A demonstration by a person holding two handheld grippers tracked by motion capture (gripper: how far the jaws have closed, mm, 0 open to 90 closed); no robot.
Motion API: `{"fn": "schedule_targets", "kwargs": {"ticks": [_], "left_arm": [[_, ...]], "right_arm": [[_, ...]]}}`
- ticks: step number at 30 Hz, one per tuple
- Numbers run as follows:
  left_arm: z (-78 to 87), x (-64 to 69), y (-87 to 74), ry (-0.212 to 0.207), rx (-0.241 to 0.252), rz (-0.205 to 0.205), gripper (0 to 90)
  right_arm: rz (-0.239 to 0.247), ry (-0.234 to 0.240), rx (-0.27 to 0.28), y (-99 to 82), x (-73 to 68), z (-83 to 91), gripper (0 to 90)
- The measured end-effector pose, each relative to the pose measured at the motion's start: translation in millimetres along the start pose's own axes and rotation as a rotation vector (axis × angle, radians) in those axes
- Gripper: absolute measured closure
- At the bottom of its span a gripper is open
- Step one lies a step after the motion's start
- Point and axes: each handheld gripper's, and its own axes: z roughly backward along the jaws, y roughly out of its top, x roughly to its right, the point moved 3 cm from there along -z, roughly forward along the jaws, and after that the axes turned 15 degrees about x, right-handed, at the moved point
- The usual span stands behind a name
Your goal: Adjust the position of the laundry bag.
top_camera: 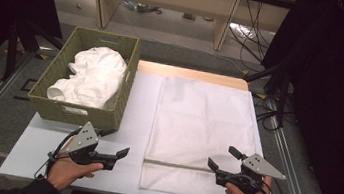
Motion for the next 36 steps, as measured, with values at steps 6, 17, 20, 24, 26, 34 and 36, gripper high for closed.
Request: {"fn": "schedule_targets", "kwargs": {"ticks": [6,17,20,24,26,34,36], "left_arm": [[0.3,-1.0,-0.7,-0.002,-0.007,-0.012,18.8],[-6.6,7.0,-2.7,-0.040,-0.014,0.068,17.6],[-15.4,15.8,-6.7,-0.058,-0.047,0.066,17.7],[-25.5,25.9,-14.6,-0.103,-0.115,0.048,17.8],[-30.4,30.9,-20.3,-0.132,-0.153,0.036,17.9],[-48.3,36.3,-42.8,-0.152,-0.307,0.014,22.2],[-52.9,35.8,-48.3,-0.133,-0.344,-0.016,24.5]], "right_arm": [[0.002,-0.005,0.013,-0.6,0.5,-2.2,15.7],[-0.010,-0.030,-0.001,0.7,7.8,-1.8,15.9],[0.012,-0.065,-0.022,1.0,21.5,-3.3,17.3],[0.022,-0.133,-0.050,-2.4,44.8,-4.8,17.4],[-0.019,-0.147,-0.069,-4.1,52.8,-4.7,17.0],[-0.017,-0.224,-0.157,-13.8,86.6,-5.3,17.1],[0.018,-0.231,-0.183,-16.0,96.7,-3.8,17.5]]}}
